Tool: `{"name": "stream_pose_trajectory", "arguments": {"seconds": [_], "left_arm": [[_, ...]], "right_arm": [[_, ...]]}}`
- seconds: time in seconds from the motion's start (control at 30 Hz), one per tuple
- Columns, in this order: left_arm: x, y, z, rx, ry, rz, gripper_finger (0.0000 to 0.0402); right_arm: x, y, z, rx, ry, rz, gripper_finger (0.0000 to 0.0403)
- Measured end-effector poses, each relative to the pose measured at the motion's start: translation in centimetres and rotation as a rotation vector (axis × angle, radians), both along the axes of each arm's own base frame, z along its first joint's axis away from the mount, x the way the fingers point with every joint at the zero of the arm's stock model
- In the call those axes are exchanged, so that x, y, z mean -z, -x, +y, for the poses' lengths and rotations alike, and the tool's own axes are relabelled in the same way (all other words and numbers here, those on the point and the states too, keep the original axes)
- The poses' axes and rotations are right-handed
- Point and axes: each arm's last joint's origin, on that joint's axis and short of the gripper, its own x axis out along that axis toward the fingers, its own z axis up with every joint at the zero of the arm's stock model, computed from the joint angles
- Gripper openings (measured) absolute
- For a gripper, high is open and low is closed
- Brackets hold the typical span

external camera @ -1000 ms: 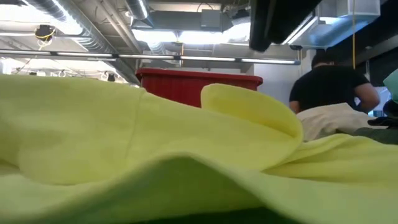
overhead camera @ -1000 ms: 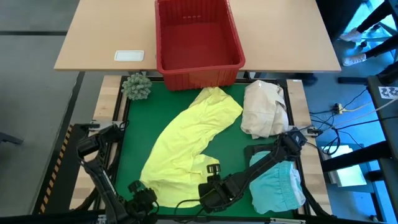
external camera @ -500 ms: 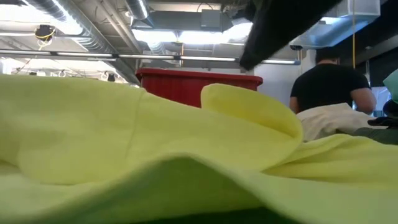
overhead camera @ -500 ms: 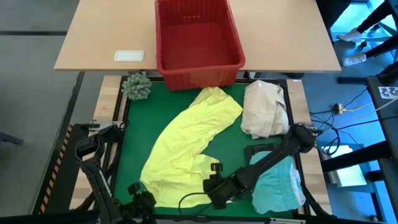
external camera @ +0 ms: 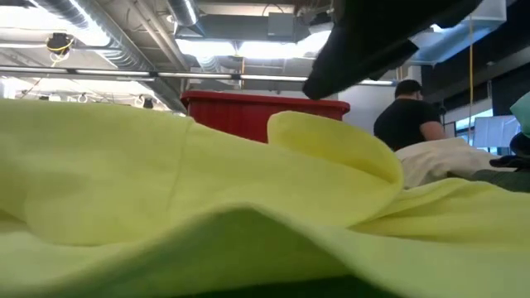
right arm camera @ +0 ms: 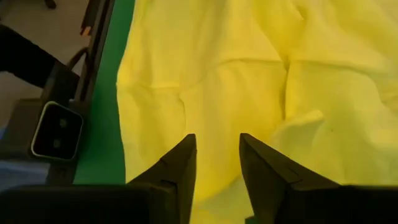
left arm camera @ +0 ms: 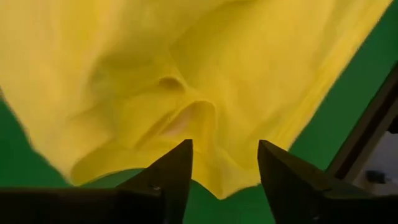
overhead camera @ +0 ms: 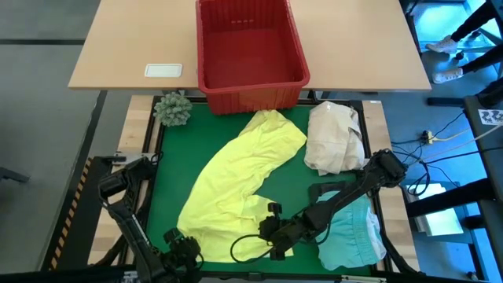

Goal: Fold Laundry from Bin
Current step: Fold the yellow shirt

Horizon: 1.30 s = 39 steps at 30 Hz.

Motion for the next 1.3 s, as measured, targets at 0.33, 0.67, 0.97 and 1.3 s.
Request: {"name": "stream_pose_trajectory", "arguments": {"seconds": [0.33,0.67,0.97,1.3], "left_arm": [[0.3,-0.2,-0.1,-0.006,0.032,-0.004,0.0219],[0.6,-0.9,0.2,-0.043,0.033,0.003,0.0219],[3.2,-0.9,1.1,-0.107,-0.016,0.126,0.0217],[3.2,-0.1,1.0,-0.14,-0.028,0.136,0.0084]], "right_arm": [[0.4,0.1,-0.8,0.166,0.018,0.012,0.0229],[2.5,-1.1,-1.1,0.211,-0.066,0.055,0.0227],[3.5,-1.6,-1.5,0.254,-0.053,0.055,0.0159],[2.9,-1.1,-0.9,0.249,-0.04,0.029,0.0013]]}}
